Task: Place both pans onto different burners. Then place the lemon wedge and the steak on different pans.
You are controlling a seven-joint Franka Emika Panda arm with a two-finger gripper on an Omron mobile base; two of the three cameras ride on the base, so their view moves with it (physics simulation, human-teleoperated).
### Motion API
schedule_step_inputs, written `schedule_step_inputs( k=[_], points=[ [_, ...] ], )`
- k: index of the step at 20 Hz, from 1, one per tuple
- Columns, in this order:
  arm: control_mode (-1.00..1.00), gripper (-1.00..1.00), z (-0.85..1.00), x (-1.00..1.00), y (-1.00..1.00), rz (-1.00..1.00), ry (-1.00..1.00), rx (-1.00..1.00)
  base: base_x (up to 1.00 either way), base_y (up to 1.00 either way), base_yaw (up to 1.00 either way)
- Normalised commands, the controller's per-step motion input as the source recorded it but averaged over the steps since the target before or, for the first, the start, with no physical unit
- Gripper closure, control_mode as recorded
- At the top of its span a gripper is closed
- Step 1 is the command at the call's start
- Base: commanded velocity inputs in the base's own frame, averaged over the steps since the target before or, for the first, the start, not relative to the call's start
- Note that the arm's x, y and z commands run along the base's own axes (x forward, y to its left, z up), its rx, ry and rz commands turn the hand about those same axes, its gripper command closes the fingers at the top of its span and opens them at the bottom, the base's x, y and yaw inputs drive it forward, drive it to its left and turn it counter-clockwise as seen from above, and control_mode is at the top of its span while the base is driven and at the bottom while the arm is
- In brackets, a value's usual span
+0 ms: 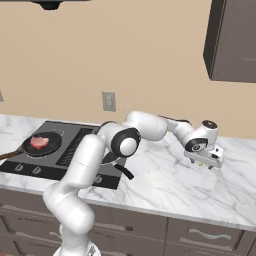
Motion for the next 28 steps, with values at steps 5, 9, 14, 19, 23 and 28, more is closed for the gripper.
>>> schedule_step_inputs(
  k=[5, 9, 14, 19, 23, 28],
  points=[
    [-1.0, -1.0, -0.05, 0.05, 0.0, -0.01, 0.0, 0.0, 0.0, 0.0, 0.0],
    [-1.0, -1.0, -0.09, 0.0, 0.0, 0.0, 0.0, 0.0, 0.0, 0.0, 0.0],
    [-1.0, 1.0, -0.13, 0.0, 0.0, 0.0, 0.0, 0.0, 0.0, 0.0, 0.0],
    [-1.0, 1.0, -0.21, 0.0, 0.0, 0.0, 0.0, 0.0, 0.0, 0.0, 0.0],
    [-1.0, 1.0, -0.28, 0.0, 0.0, 0.0, 0.0, 0.0, 0.0, 0.0, 0.0],
    [-1.0, 1.0, -0.33, 0.0, 0.0, 0.0, 0.0, 0.0, 0.0, 0.0, 0.0]
  ],
)
